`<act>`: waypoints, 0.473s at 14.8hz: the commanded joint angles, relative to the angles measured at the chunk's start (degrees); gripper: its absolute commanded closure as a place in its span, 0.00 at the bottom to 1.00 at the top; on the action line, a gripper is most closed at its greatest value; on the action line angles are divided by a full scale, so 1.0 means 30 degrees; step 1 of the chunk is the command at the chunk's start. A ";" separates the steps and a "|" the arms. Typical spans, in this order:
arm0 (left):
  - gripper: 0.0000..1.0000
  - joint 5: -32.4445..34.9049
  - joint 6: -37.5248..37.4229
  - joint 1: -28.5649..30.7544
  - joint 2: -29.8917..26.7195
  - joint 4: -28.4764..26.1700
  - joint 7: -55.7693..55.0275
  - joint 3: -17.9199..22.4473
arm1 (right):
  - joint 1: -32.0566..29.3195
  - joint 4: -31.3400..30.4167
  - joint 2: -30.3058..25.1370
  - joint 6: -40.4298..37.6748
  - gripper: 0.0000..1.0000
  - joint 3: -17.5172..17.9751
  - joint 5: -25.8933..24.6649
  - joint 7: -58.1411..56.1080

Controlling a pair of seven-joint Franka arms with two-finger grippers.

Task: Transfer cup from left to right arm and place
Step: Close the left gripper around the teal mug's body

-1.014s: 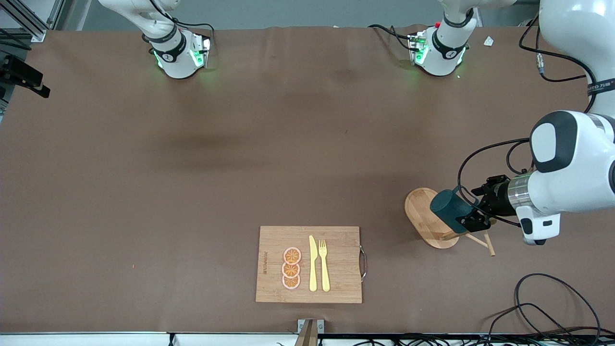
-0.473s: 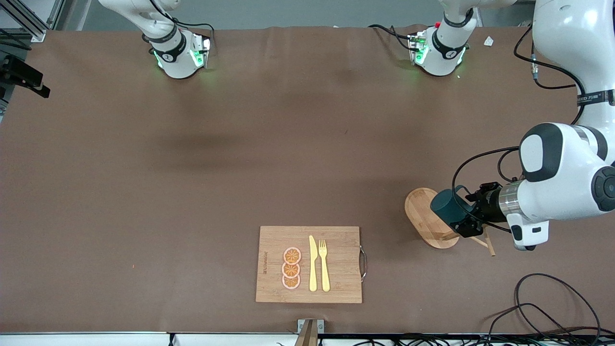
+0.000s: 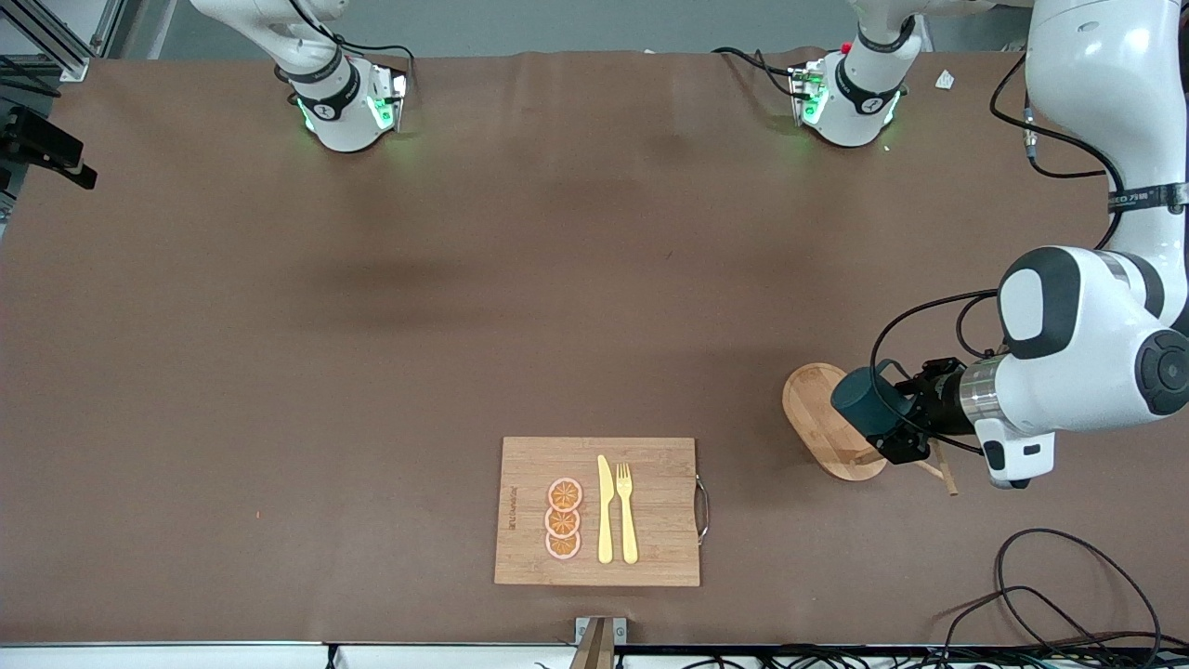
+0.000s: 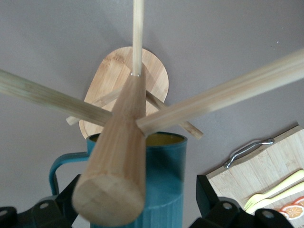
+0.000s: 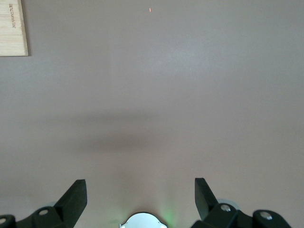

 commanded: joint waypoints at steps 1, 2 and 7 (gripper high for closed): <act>0.00 -0.0342 0.0031 -0.0023 0.0297 0.0442 -0.0059 0.0000 | -0.0427 0.0044 -0.0081 -0.0103 0.00 0.0249 0.0204 -0.0035; 0.01 -0.0342 0.0031 -0.0023 0.0297 0.0442 -0.0059 0.0000 | -0.0427 0.0044 -0.0052 -0.0103 0.00 0.0249 0.0204 -0.0035; 0.28 -0.0342 0.0031 -0.0111 0.0268 0.0442 -0.0029 0.0000 | -0.0398 0.0044 -0.0052 -0.0103 0.00 0.0249 0.0204 -0.0005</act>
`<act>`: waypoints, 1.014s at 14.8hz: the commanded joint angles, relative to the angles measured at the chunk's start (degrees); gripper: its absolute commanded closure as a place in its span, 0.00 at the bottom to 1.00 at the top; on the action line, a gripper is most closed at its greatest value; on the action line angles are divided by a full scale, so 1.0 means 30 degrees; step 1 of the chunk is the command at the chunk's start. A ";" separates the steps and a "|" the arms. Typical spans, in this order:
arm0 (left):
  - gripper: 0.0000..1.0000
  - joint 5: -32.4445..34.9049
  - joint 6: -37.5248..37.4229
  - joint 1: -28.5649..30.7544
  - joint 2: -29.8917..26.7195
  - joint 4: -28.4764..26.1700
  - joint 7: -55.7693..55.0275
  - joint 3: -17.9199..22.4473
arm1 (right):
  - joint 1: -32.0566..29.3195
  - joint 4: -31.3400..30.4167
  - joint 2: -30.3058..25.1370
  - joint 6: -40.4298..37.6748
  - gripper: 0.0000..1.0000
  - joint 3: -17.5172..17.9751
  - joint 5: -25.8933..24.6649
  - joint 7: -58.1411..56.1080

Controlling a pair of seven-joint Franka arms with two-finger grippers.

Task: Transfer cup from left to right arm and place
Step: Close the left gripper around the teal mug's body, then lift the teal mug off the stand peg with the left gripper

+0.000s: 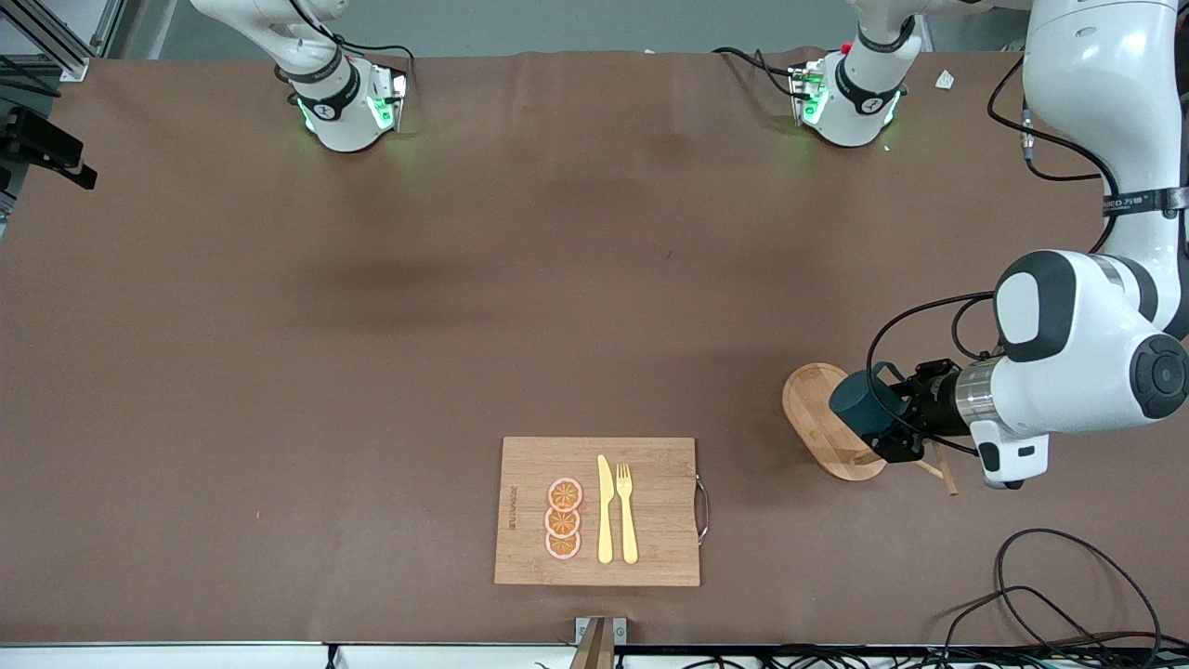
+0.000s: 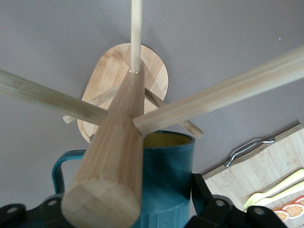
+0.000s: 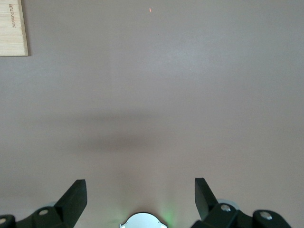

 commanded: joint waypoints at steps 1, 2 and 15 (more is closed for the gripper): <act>0.34 -0.0251 0.0030 -0.0114 0.0154 0.0414 -0.0032 0.0032 | -0.0427 0.0073 -0.0052 -0.0103 0.00 0.0249 0.0204 -0.0006; 0.36 -0.0251 0.0030 -0.0114 0.0124 0.0414 -0.0032 0.0032 | -0.0427 0.0073 -0.0023 -0.0103 0.00 0.0249 0.0175 -0.0006; 0.35 -0.0485 -0.0964 -0.0026 -0.1573 0.0414 -0.2313 -0.1462 | -0.0427 0.0073 -0.0023 -0.0103 0.00 0.0249 0.0116 0.0024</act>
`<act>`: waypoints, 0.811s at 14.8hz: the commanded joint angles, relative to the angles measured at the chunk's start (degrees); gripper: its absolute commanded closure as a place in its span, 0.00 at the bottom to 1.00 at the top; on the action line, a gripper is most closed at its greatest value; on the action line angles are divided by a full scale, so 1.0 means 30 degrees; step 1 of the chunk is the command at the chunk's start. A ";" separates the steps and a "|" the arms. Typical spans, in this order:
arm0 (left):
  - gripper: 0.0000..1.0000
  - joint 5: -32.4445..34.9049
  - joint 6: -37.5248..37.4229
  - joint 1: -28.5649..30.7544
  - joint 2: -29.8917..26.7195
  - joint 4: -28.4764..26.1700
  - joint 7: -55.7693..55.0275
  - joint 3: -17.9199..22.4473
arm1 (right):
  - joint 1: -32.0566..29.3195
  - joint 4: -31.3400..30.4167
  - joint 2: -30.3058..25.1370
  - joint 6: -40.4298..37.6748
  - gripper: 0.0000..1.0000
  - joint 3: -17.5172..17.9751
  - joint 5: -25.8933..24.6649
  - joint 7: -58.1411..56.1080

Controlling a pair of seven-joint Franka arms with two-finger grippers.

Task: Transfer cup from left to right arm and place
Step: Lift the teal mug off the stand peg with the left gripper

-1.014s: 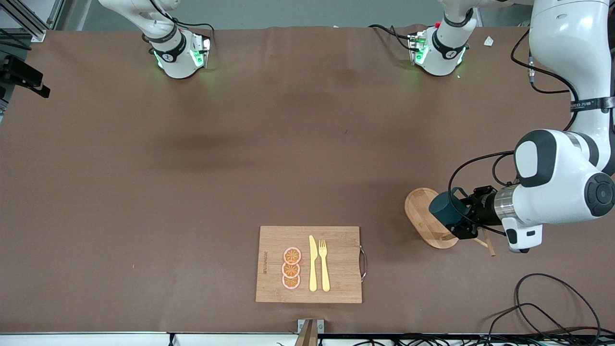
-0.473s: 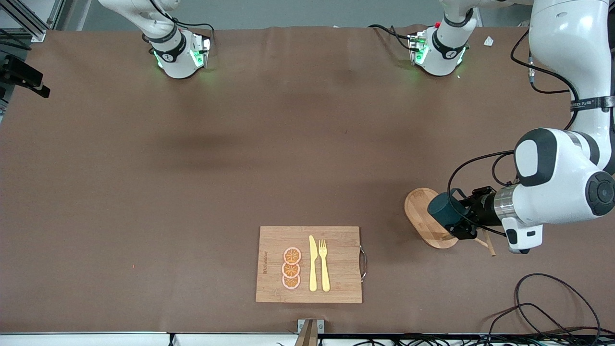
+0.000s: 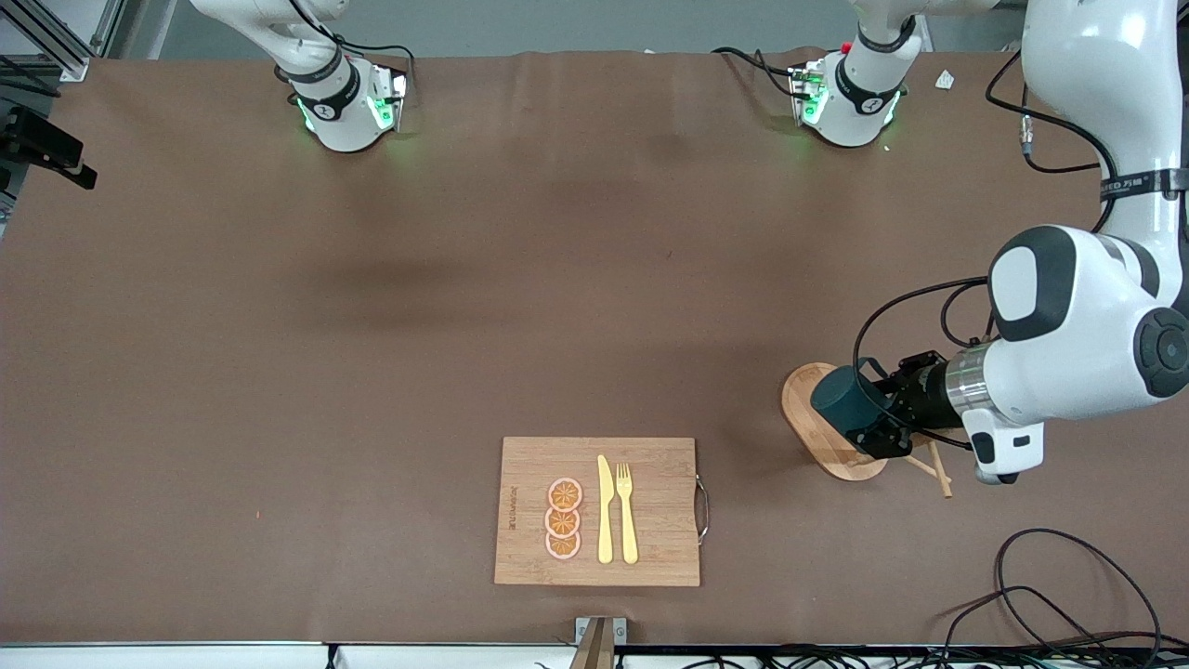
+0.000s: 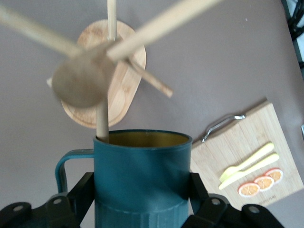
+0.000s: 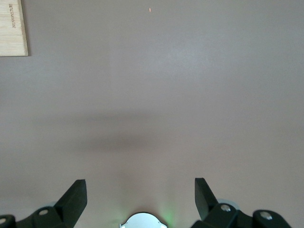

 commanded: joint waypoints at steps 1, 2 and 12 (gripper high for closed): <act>0.35 -0.0326 -0.0812 0.0018 -0.0800 -0.0110 -0.0899 -0.0406 | -0.0456 0.0073 -0.0025 -0.0103 0.00 0.0254 0.0117 -0.0010; 0.34 -0.0297 -0.0960 0.0047 -0.0918 -0.0139 -0.1104 -0.0641 | -0.0456 0.0073 -0.0025 -0.0103 0.00 0.0254 0.0117 -0.0010; 0.35 0.1568 -0.1723 -0.0797 -0.2354 -0.0139 -0.4503 -0.3424 | -0.0397 0.0073 0.0033 -0.0103 0.00 0.0254 0.0088 -0.0010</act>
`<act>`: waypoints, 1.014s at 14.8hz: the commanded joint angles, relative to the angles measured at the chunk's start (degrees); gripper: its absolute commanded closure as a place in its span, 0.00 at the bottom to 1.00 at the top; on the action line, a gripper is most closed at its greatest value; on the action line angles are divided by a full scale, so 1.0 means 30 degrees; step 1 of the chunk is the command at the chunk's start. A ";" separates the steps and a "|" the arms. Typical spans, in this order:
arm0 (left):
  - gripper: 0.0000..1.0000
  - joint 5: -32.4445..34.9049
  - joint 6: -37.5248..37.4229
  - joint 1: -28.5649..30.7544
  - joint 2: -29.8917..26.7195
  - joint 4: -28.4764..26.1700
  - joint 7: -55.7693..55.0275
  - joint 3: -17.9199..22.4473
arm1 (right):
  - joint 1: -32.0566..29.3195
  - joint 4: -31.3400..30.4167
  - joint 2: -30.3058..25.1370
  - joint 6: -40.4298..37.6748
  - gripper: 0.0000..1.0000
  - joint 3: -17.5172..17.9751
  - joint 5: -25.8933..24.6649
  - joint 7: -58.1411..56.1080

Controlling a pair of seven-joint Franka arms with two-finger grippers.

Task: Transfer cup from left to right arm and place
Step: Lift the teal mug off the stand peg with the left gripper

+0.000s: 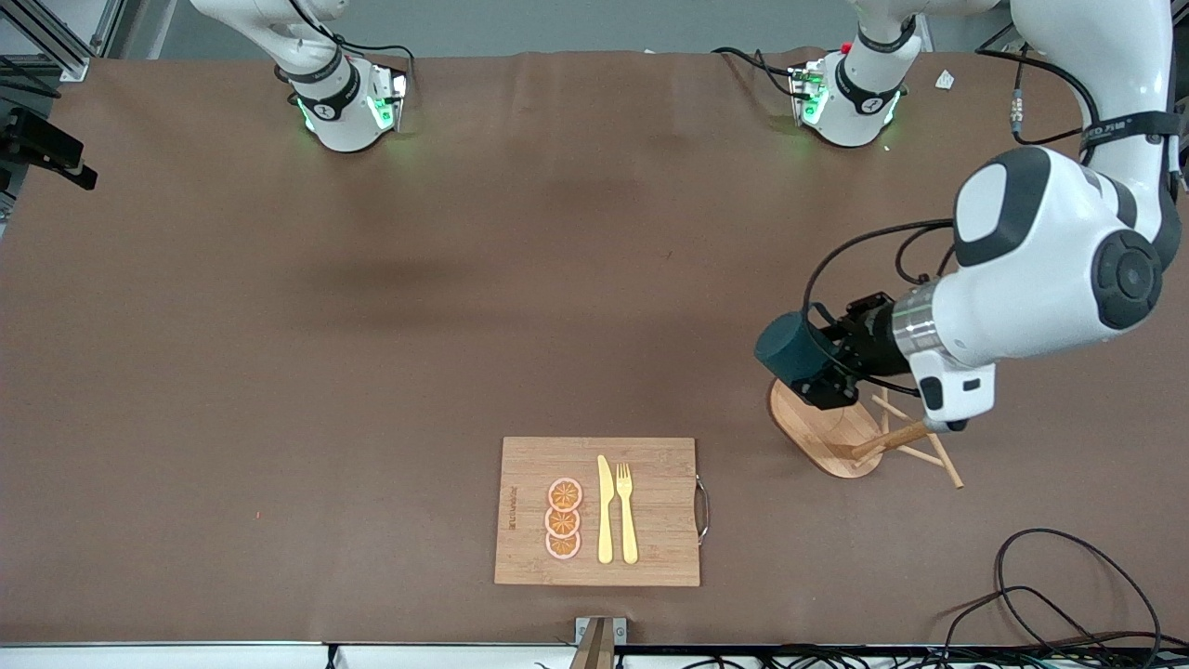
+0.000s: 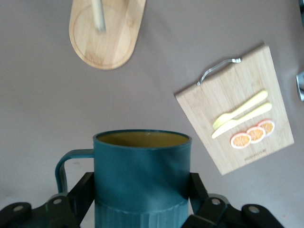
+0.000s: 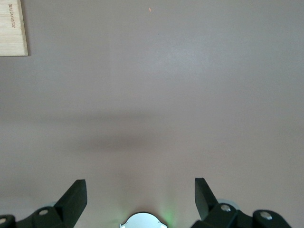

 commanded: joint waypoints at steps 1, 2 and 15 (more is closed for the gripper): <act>0.36 0.2341 -0.0058 -0.1332 -0.0620 -0.0162 -0.0926 -0.0485 | -0.0394 0.0044 -0.0003 -0.0102 0.00 0.0257 0.0088 -0.0010; 0.36 0.3280 0.0204 -0.2152 -0.0621 -0.0162 -0.1742 -0.0515 | -0.0394 0.0044 -0.0003 -0.0102 0.00 0.0257 0.0088 -0.0097; 0.31 1.4267 0.5039 -1.0622 0.0695 -0.0250 -0.7285 -0.0574 | -0.0802 0.0073 0.1048 0.0131 0.00 0.0228 -0.0088 -0.0128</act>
